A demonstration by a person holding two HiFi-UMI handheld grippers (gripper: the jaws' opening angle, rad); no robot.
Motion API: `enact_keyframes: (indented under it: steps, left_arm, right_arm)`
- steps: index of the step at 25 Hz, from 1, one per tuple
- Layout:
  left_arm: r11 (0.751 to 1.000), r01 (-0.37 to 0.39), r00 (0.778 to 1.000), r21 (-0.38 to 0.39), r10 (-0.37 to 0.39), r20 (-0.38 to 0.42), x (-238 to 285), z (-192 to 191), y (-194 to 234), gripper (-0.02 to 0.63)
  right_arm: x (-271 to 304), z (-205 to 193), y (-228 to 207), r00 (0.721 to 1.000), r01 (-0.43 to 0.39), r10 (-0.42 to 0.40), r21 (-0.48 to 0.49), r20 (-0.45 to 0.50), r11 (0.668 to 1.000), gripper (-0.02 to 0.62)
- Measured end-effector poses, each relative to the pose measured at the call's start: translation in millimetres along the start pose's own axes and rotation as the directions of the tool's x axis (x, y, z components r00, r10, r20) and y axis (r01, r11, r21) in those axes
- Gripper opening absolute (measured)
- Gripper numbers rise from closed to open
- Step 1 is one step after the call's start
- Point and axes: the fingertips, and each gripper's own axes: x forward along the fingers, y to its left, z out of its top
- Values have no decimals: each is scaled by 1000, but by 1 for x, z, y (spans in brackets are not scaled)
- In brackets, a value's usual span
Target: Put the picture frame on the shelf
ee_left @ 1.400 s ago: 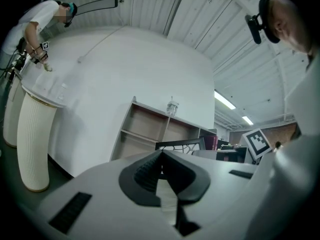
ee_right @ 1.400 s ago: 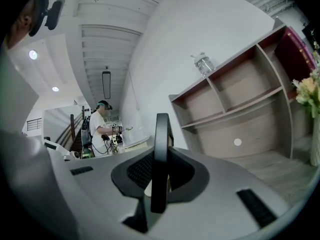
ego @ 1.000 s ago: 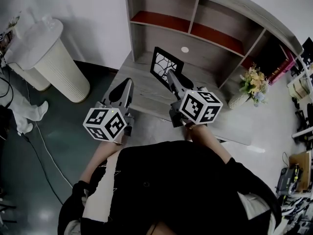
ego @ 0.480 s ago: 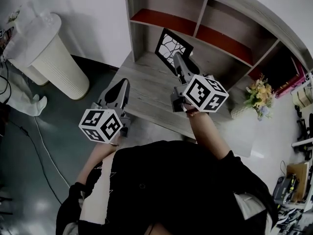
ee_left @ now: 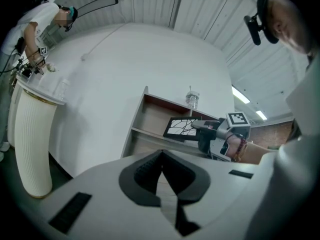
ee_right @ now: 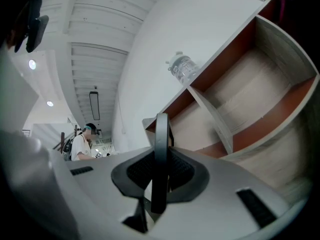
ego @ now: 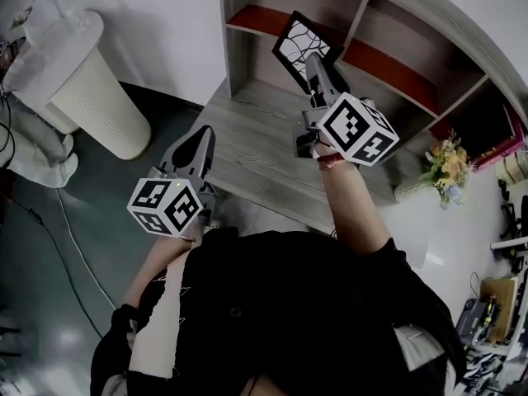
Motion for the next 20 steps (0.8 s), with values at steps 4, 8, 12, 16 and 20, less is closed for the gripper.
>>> enact_keyframes:
  steps: [4, 8, 12, 16, 20]
  left_arm:
    - [999, 36, 999, -13, -36, -2, 18, 7, 12, 12]
    - [997, 77, 997, 16, -77, -11, 39, 15, 29, 12]
    - [992, 128, 991, 3, -128, -29, 63, 21, 44, 11]
    - [982, 188, 981, -23, -189, -50, 88, 31, 56, 11]
    - [968, 251, 966, -10, -251, -56, 110, 44, 67, 12]
  right_arm:
    - [14, 5, -7, 999, 47, -46, -23, 20, 999, 51]
    - [33, 2, -15, 995, 93, -93, -25, 21, 995, 51]
    - [48, 6, -20, 988, 149, -146, -57, 43, 987, 51]
    - [62, 9, -24, 979, 199, -195, -67, 64, 978, 51]
    - [75, 12, -27, 965, 253, -245, -77, 94, 965, 51]
